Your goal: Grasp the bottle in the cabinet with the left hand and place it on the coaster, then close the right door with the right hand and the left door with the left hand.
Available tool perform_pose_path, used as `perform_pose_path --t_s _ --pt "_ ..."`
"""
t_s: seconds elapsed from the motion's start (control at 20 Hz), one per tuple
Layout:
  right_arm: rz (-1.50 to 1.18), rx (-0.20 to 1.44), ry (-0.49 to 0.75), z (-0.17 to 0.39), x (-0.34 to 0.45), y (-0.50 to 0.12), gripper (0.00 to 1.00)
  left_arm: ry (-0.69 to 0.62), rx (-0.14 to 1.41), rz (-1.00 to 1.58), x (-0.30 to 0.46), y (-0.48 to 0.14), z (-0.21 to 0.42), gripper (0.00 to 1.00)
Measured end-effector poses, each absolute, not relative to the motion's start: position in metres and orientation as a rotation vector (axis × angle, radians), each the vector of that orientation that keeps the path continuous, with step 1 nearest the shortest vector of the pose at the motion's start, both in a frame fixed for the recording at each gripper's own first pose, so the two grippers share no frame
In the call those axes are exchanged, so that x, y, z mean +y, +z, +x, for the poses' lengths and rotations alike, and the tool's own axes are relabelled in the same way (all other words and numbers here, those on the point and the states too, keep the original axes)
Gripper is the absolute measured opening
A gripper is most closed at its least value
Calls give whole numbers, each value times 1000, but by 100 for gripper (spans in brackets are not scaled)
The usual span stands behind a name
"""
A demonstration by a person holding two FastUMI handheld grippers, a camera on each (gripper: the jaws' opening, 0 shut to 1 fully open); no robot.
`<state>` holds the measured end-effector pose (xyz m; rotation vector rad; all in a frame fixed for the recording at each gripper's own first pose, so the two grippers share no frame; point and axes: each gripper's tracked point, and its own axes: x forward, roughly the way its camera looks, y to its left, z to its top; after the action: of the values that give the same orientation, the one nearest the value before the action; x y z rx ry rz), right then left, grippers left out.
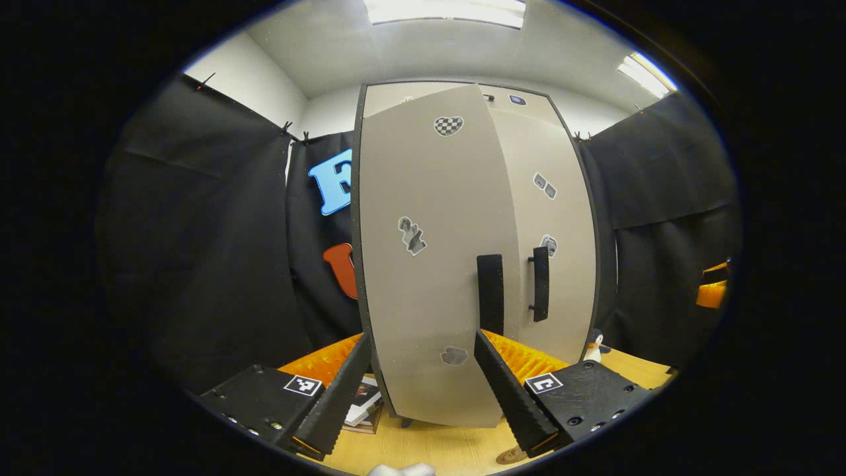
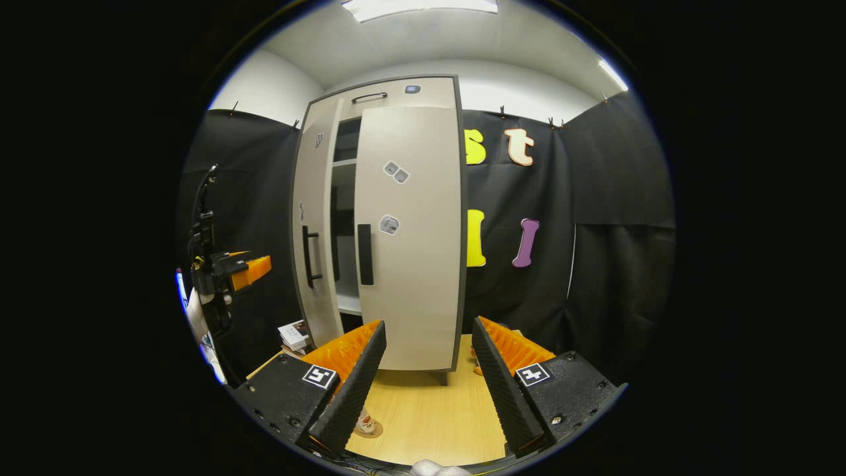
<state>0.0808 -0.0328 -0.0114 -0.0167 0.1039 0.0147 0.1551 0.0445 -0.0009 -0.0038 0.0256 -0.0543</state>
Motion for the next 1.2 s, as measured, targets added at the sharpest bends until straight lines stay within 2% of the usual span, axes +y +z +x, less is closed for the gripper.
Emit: perform_pose_path --t_s 0.4,0.55,1.2 --pt "-6 109 2 71 -11 -27 81 -8 65 -15 46 -23 97 96" --pt "6 110 -7 71 -5 -32 81 -31 81 -19 35 -30 84 96" --pt "7 81 -34 63 1 -36 81 -29 88 -24 39 -30 74 96"
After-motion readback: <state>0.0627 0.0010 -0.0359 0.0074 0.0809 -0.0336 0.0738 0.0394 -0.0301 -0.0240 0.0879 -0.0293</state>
